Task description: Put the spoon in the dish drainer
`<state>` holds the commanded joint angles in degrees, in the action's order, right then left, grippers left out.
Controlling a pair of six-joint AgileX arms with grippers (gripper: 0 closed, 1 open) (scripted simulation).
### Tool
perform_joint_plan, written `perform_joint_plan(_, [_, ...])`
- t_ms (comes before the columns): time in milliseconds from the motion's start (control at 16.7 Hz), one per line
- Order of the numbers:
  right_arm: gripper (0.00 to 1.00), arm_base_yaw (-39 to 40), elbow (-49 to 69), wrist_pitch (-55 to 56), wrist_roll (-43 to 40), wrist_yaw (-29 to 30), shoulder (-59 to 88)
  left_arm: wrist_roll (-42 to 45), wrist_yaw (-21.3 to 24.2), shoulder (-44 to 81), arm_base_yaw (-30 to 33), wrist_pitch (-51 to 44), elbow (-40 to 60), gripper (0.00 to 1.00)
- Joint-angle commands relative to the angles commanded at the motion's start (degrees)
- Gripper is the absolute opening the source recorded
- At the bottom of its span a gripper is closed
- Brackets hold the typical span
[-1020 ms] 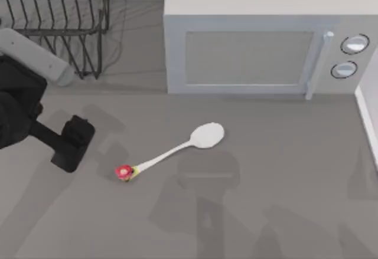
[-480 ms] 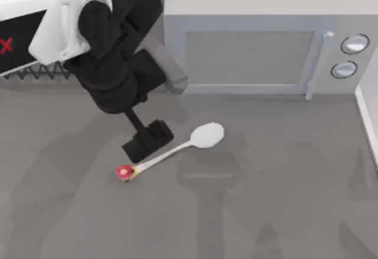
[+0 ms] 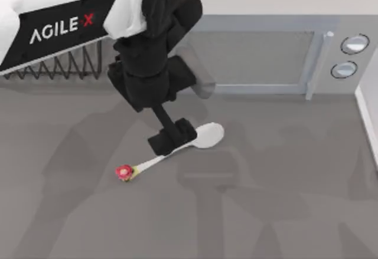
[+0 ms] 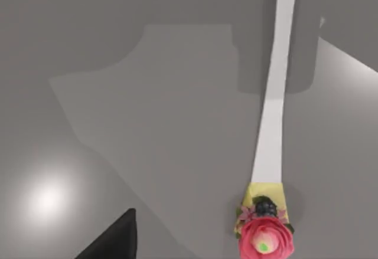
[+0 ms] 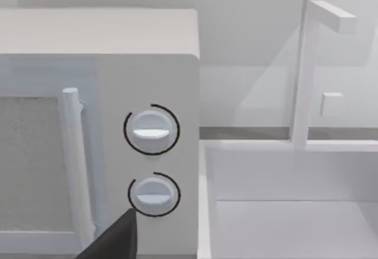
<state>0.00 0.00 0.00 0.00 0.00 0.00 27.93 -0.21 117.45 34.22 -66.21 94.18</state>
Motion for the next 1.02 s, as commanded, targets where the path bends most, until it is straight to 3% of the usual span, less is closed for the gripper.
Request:
perform_joint_plan(600, [1.0,0.0,0.0,0.0,0.0,0.0,0.0,0.01,0.17,1.57,-0.17,-0.13,0.86,1.0])
perform_joint_plan(1020, [1.0,0.0,0.0,0.0,0.0,0.0,0.0,0.15,0.24,7.32,-0.11,15.95,-8.88,1.0])
